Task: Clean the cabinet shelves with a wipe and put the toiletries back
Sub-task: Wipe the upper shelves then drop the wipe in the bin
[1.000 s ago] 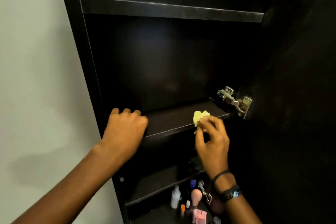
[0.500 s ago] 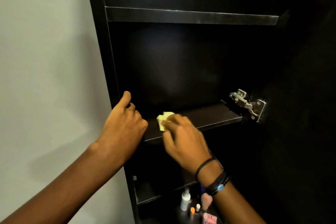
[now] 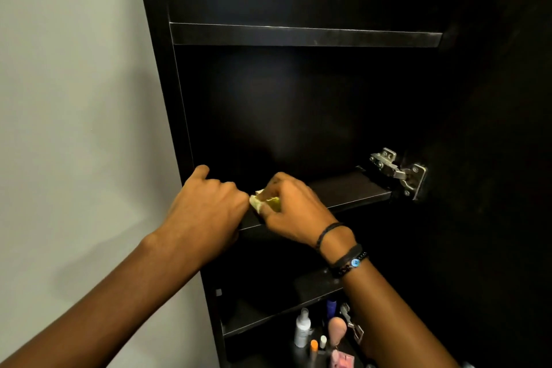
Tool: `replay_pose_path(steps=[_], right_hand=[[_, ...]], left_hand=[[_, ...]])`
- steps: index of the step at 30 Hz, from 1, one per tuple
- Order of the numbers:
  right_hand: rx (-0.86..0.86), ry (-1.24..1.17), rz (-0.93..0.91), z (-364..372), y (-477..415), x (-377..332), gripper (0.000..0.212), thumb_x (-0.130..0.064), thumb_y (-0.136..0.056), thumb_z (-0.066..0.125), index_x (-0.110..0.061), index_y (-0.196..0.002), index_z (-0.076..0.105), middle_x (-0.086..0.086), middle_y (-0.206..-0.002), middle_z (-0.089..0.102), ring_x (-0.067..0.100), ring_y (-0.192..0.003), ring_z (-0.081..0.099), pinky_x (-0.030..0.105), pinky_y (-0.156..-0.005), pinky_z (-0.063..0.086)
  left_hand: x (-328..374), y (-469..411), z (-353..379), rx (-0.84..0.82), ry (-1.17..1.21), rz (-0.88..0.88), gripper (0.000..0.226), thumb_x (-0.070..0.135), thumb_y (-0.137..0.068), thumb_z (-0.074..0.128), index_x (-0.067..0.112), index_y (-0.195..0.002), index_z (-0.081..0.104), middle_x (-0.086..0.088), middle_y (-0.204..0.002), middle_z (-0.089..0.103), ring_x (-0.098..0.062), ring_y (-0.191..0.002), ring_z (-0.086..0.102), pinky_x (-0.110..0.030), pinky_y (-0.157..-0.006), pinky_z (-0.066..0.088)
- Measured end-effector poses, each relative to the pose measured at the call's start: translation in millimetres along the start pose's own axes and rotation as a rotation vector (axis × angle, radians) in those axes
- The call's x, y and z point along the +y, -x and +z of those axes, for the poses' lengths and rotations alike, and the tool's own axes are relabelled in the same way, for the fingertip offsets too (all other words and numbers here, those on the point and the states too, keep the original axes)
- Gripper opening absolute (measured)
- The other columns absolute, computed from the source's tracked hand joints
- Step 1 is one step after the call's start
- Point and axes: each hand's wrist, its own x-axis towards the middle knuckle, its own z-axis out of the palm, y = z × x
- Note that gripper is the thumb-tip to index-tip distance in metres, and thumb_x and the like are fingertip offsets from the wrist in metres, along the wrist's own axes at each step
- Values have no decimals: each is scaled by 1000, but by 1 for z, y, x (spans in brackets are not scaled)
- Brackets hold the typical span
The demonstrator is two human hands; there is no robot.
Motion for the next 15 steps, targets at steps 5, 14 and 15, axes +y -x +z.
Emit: replay_pose_path(steps=[5, 14, 15], right_hand=[[156, 202, 268, -31, 7, 67, 27, -35, -86, 60, -17, -103, 70, 5, -112, 60, 26, -104, 60, 33, -87, 49], [149, 53, 209, -30, 23, 47, 28, -15, -83, 61, -26, -107, 69, -4, -109, 67, 18, -105, 62, 29, -91, 50], [119, 47, 146, -25, 28, 36, 32, -11, -82, 60, -27, -108, 69, -6, -109, 66, 16, -106, 61, 28, -92, 50]], left_hand=[[1, -2, 5, 13, 46, -28, 16, 21, -89, 43, 19, -74, 39, 0, -91, 64, -20, -82, 58, -33, -89, 33], [12, -11, 1, -47, 151, -85, 14, 30, -90, 47, 20, -94, 56, 1, -98, 63, -19, -91, 62, -32, -77, 46], [12, -10, 0, -55, 166, -86, 14, 30, -90, 47, 20, -94, 56, 1, -98, 62, -19, -91, 62, -31, -74, 47]])
